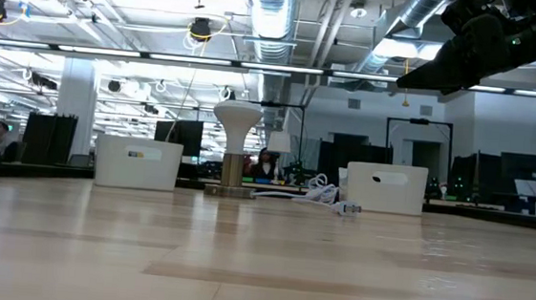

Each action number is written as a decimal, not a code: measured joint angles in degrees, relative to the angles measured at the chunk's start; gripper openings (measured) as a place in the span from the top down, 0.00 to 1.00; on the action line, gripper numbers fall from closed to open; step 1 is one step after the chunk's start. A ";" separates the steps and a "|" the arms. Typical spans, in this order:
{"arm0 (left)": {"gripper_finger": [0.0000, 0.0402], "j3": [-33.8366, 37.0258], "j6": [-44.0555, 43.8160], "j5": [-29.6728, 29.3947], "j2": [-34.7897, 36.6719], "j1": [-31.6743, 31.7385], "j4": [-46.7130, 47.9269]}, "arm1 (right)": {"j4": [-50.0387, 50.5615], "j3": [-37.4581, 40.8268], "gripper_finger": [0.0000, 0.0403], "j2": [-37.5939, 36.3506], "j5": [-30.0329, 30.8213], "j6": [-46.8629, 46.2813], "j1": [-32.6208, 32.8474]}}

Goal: Pick and place Stapler, Stapler remover, tape
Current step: Return to Home Position

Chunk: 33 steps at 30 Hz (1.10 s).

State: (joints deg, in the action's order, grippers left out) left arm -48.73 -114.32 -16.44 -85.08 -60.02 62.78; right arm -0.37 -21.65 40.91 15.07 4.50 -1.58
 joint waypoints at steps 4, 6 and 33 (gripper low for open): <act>0.58 0.42 0.02 -0.09 2.63 0.34 0.00 | -0.01 0.00 1.00 0.00 0.00 0.00 0.00; 0.58 0.44 0.01 -0.05 4.71 0.32 0.23 | -0.01 0.00 1.00 0.00 0.00 0.00 0.00; 1.00 0.42 43.62 -44.40 28.25 0.32 -0.04 | -0.07 0.00 1.00 -0.09 -4.67 0.58 0.07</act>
State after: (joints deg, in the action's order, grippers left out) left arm -48.31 -70.70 -60.84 -56.83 -59.70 62.74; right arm -0.45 -21.65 40.82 10.40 5.07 -1.52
